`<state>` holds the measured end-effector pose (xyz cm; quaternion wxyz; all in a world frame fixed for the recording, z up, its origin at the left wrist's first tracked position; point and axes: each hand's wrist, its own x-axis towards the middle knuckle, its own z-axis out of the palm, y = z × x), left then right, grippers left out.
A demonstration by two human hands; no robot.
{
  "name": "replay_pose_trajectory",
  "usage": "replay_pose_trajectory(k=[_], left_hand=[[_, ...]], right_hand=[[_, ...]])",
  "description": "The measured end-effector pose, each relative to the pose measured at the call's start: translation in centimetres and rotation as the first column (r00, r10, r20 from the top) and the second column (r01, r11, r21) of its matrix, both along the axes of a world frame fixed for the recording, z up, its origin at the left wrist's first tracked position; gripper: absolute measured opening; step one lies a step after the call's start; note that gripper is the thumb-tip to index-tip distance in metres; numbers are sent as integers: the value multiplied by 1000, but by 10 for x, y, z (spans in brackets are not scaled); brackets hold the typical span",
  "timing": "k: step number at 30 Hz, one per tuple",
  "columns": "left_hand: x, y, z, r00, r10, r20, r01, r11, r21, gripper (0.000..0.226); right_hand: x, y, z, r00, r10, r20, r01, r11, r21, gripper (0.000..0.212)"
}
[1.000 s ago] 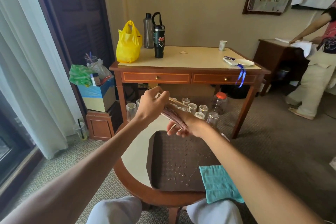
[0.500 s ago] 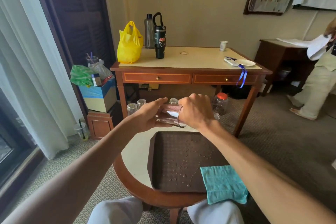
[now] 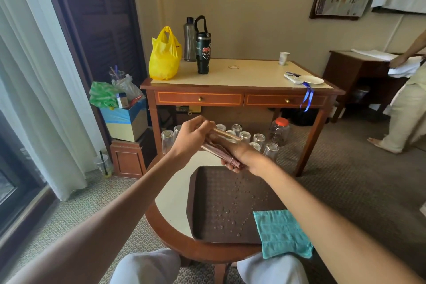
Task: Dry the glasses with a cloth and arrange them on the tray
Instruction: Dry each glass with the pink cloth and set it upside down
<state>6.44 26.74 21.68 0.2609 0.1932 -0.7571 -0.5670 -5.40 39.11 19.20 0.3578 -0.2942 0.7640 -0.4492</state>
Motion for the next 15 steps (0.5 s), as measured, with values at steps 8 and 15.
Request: replay_pose_trajectory(k=[8, 15], left_hand=[[7, -6, 6, 953, -263, 153, 131, 808, 574, 26], [2, 0, -3, 988, -111, 106, 78, 958, 277, 20]], right_hand=[[10, 10, 26, 179, -48, -983, 58, 998, -38, 20], [3, 3, 5, 558, -59, -828, 193, 979, 61, 12]])
